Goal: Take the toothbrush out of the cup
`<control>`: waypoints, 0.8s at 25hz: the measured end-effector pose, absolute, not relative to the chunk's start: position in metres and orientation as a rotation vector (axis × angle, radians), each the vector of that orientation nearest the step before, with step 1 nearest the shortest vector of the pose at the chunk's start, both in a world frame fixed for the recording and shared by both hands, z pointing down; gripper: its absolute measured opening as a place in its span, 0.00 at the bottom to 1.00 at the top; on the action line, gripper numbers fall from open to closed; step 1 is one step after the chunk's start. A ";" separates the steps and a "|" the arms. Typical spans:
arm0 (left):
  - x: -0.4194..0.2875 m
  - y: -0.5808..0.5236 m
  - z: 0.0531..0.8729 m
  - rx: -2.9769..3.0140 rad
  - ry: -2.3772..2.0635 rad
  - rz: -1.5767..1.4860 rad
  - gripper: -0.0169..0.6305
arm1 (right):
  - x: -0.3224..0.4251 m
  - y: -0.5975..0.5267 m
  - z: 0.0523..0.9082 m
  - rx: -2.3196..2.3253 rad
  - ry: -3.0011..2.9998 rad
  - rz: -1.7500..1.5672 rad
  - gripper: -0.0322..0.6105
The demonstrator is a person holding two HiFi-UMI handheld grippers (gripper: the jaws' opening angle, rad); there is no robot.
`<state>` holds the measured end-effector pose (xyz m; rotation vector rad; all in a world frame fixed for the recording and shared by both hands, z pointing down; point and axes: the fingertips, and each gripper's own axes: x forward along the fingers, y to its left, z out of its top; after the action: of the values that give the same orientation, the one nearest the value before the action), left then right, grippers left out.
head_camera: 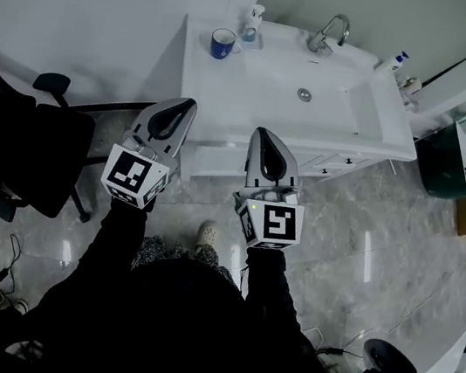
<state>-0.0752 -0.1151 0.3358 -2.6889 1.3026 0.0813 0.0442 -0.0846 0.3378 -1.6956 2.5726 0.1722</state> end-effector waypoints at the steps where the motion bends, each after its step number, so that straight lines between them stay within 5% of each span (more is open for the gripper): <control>1: -0.070 -0.124 0.335 -2.683 1.306 0.076 0.04 | 0.047 -0.094 0.338 -1.680 2.587 0.166 0.05; 20: -0.030 -0.215 0.344 -2.598 1.434 -0.007 0.04 | 0.091 -0.210 0.346 -1.526 2.663 0.152 0.05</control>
<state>-0.0301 -0.2152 0.3441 -2.5975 1.4341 -0.0073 0.0906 -0.2096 0.3460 -1.5264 2.6630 0.1524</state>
